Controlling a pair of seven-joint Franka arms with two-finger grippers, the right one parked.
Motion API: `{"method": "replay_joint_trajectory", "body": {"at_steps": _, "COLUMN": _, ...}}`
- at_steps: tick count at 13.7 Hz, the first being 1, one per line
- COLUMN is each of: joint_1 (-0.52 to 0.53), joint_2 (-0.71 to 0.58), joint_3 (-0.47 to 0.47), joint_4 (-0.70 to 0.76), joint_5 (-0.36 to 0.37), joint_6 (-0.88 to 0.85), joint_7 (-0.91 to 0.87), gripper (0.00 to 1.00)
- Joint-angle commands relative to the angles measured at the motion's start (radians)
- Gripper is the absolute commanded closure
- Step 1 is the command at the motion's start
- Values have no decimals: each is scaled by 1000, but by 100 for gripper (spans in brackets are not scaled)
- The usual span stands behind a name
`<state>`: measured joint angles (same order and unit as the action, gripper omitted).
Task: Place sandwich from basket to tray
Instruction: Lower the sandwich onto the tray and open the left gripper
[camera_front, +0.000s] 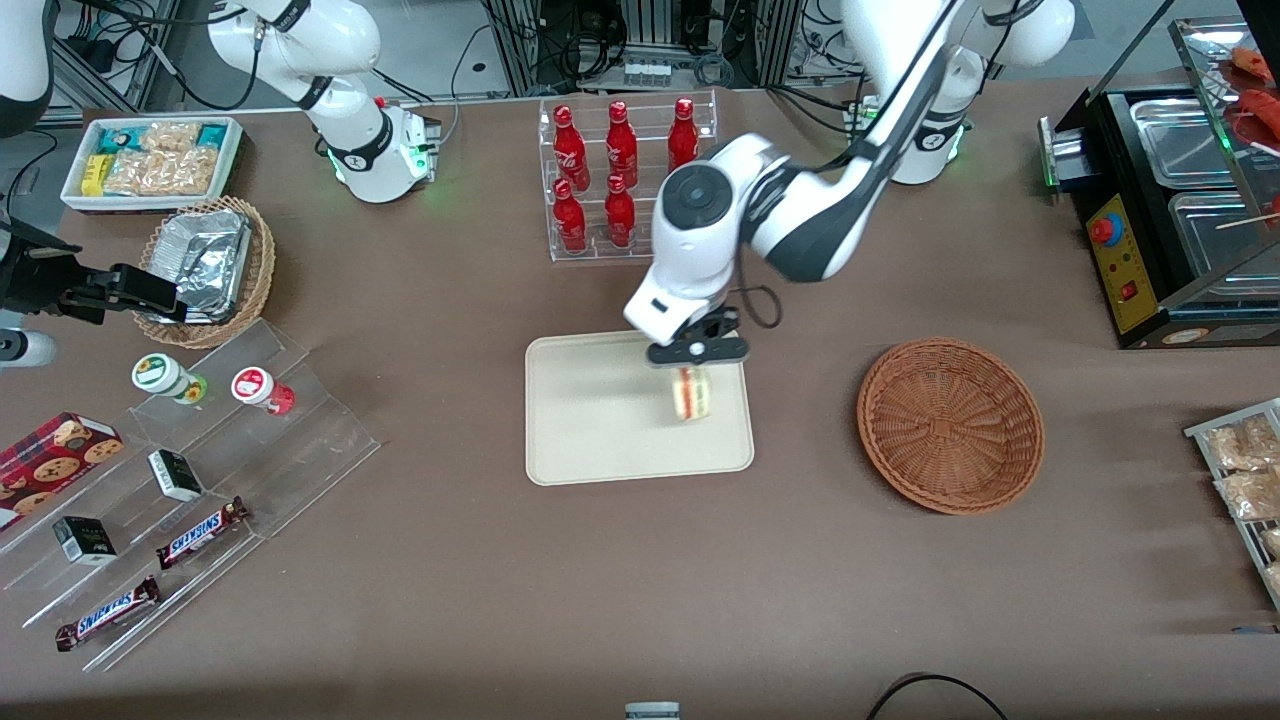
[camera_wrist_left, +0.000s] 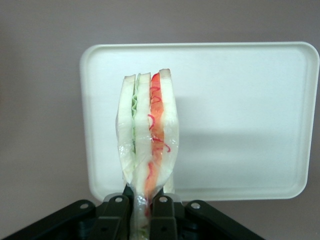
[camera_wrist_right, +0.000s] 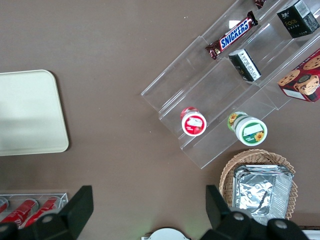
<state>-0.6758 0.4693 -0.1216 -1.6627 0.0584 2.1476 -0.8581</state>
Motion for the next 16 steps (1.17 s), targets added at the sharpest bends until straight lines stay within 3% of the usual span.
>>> {"method": "replay_joint_trajectory", "body": {"at_steps": 1, "joint_1": -13, "joint_2": 113, "joint_3": -9, "joint_4": 89, "joint_5": -2, "joint_6": 41, "joint_7": 4, "gripper": 100}}
{"method": "replay_joint_trajectory", "body": {"at_steps": 5, "joint_1": -13, "joint_2": 195, "joint_3": -35, "joint_4": 101, "joint_5": 1, "joint_6": 158, "joint_7": 14, "gripper": 100}}
{"method": "replay_joint_trajectory", "body": {"at_steps": 10, "joint_1": -50, "joint_2": 229, "joint_3": -44, "joint_4": 101, "joint_5": 6, "joint_6": 169, "joint_7": 16, "gripper": 100}}
{"method": "replay_joint_trajectory", "body": {"at_steps": 11, "joint_1": -48, "joint_2": 232, "joint_3": -44, "joint_4": 101, "joint_5": 6, "joint_6": 167, "joint_7": 13, "gripper": 66}}
{"method": "replay_joint_trajectory", "body": {"at_steps": 12, "joint_1": -48, "joint_2": 232, "joint_3": -43, "joint_4": 101, "joint_5": 8, "joint_6": 167, "joint_7": 13, "gripper": 16}}
{"method": "replay_joint_trajectory", "body": {"at_steps": 13, "joint_1": -48, "joint_2": 226, "joint_3": -40, "joint_4": 103, "joint_5": 9, "joint_6": 161, "joint_7": 13, "gripper": 1}}
{"method": "replay_joint_trajectory", "body": {"at_steps": 16, "joint_1": -31, "joint_2": 177, "joint_3": -33, "joint_4": 103, "joint_5": 8, "joint_6": 108, "joint_7": 11, "gripper": 1}}
